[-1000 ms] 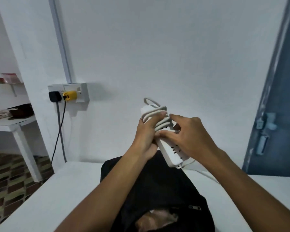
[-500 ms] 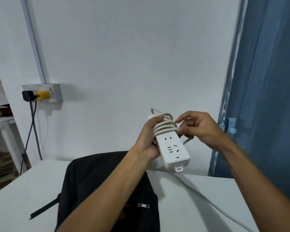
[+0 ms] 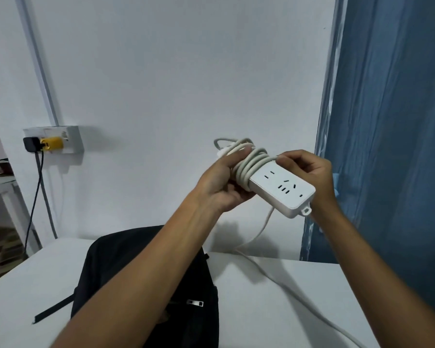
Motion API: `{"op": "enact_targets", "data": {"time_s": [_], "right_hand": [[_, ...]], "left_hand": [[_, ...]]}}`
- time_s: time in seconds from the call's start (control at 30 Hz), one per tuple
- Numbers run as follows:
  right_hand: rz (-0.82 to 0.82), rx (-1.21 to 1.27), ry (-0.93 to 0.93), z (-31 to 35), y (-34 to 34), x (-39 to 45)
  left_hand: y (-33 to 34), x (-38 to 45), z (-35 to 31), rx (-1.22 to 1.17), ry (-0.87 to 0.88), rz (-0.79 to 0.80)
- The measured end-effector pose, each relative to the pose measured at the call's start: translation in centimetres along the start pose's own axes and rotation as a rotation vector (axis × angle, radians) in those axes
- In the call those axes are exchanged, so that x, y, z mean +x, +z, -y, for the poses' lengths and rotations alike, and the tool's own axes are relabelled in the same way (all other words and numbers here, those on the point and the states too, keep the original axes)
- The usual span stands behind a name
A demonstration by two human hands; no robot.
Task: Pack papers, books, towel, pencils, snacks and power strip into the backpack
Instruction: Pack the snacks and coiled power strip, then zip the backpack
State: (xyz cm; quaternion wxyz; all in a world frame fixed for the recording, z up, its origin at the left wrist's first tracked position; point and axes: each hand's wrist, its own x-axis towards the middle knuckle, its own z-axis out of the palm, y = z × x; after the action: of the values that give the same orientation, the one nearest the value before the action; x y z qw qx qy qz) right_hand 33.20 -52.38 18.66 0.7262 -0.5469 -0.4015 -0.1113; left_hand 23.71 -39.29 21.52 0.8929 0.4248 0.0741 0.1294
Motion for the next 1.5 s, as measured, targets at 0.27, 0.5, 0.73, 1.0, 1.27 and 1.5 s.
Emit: {"op": "enact_targets", "data": {"time_s": [0.27,0.5,0.73,1.0,1.27,1.5], "right_hand": [[-0.051,0.078,-0.04,1.1,0.4,1.0],[-0.1,0.486,0.108,0.7,1.3,1.0],[-0.251,0.421,0.012,3.8,2.1,2.9],[-0.163,0.28,-0.085,6.1,1.6,5.6],[-0.066,0.333,0.248,1.5,2.4,1.7],[0.084,0.036,0.282,1.9,3.7,0.9]], "left_hand": [[0.8,0.0,-0.2,-0.066,0.093,0.061],[3.2,0.0,0.2,-0.18,0.147,0.001],[6.5,-0.2,-2.3,-0.18,0.213,0.056],[9.6,-0.1,-4.9,-0.182,0.319,0.082],[8.3,3.6,-2.5,-0.098,0.6,-0.218],[8.1,6.4,-2.9,0.312,0.949,-0.197]]}}
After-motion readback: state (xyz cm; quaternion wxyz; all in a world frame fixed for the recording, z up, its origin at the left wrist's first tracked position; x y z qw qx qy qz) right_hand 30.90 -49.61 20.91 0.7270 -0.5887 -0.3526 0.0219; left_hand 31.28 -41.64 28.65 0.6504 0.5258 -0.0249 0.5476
